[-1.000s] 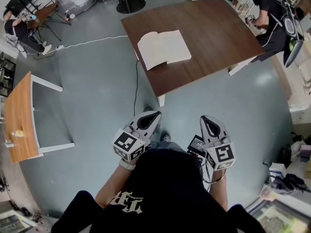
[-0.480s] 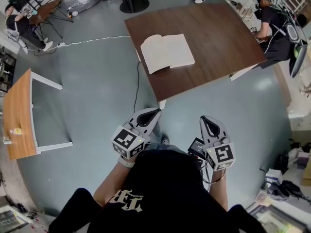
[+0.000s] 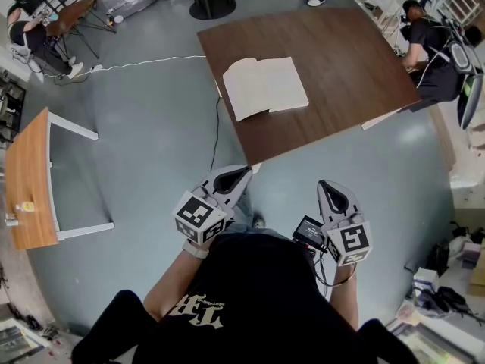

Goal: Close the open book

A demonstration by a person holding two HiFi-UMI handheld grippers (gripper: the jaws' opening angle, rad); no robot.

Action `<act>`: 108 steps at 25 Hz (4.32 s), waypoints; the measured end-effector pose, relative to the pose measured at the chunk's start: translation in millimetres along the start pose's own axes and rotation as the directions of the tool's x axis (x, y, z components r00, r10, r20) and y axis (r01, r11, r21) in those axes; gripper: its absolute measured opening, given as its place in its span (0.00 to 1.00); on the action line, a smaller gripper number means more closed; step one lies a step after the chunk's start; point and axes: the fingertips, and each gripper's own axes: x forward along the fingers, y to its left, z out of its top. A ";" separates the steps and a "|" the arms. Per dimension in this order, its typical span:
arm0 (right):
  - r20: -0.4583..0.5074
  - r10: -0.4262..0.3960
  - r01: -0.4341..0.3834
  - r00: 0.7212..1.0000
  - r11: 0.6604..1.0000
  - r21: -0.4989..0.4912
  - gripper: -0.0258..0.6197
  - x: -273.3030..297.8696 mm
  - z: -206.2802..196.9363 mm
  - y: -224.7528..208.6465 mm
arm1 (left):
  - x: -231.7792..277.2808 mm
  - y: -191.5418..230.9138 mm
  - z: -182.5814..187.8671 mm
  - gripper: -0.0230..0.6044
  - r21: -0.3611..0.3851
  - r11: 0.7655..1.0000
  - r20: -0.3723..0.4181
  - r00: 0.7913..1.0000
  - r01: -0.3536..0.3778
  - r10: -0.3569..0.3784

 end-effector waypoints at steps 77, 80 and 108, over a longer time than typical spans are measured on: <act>-0.199 0.017 -0.033 0.980 0.997 -0.076 0.02 224.4 84.5 -21.1 | 61.0 245.8 46.5 0.04 -0.078 0.997 -0.022 1.000 0.015 -0.017; -0.217 0.029 -0.046 0.976 0.996 -0.075 0.02 226.6 80.1 -21.7 | 58.3 247.5 41.2 0.04 -0.086 0.996 -0.026 1.000 -0.006 0.004; -0.168 0.201 -0.216 0.965 0.973 -0.078 0.02 253.5 41.3 -125.4 | 146.0 229.8 -1.9 0.04 -0.293 0.939 -0.099 0.983 -0.180 0.157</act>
